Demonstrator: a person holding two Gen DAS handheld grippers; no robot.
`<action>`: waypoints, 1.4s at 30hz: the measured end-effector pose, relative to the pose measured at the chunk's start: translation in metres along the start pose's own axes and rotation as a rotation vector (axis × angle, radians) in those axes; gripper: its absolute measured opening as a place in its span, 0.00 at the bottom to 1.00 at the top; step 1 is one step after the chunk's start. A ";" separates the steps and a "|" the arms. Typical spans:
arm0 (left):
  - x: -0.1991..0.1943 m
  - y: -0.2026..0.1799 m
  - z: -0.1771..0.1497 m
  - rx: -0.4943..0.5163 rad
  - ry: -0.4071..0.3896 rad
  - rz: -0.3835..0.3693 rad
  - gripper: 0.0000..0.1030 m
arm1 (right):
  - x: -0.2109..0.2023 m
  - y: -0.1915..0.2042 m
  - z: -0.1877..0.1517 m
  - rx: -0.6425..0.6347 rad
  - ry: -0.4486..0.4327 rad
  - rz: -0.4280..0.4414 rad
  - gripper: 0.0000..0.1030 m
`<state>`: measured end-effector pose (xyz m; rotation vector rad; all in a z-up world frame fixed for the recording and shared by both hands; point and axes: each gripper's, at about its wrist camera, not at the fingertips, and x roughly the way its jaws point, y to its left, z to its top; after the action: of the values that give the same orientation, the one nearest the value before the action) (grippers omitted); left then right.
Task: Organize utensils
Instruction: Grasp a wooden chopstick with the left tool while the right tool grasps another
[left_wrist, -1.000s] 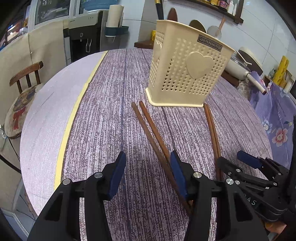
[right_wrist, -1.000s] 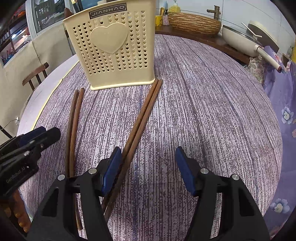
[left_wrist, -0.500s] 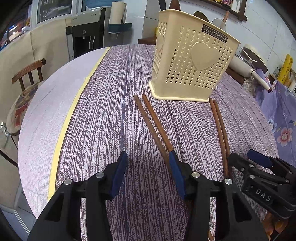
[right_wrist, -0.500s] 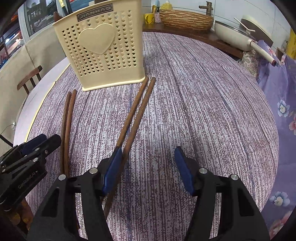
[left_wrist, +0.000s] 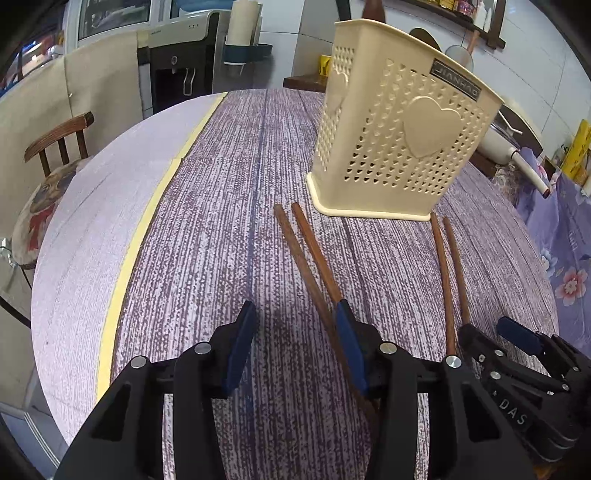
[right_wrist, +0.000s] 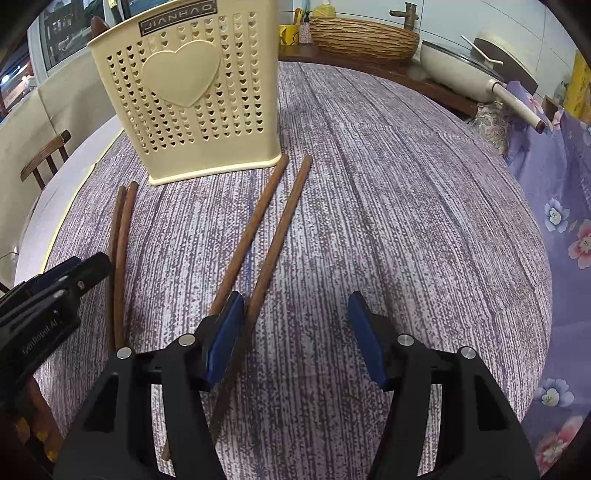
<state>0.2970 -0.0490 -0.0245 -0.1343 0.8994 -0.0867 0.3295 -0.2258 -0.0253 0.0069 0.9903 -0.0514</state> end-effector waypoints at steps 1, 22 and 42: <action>0.000 0.002 0.001 0.004 -0.002 0.008 0.44 | 0.000 -0.003 0.000 0.008 0.001 -0.004 0.57; 0.024 0.003 0.032 -0.025 0.006 0.021 0.42 | 0.005 -0.021 0.007 0.040 0.002 -0.012 0.58; 0.036 0.002 0.050 0.006 0.063 0.056 0.14 | 0.045 -0.044 0.072 0.175 0.041 -0.064 0.27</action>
<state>0.3587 -0.0473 -0.0219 -0.1008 0.9646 -0.0416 0.4122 -0.2737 -0.0222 0.1373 1.0239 -0.1971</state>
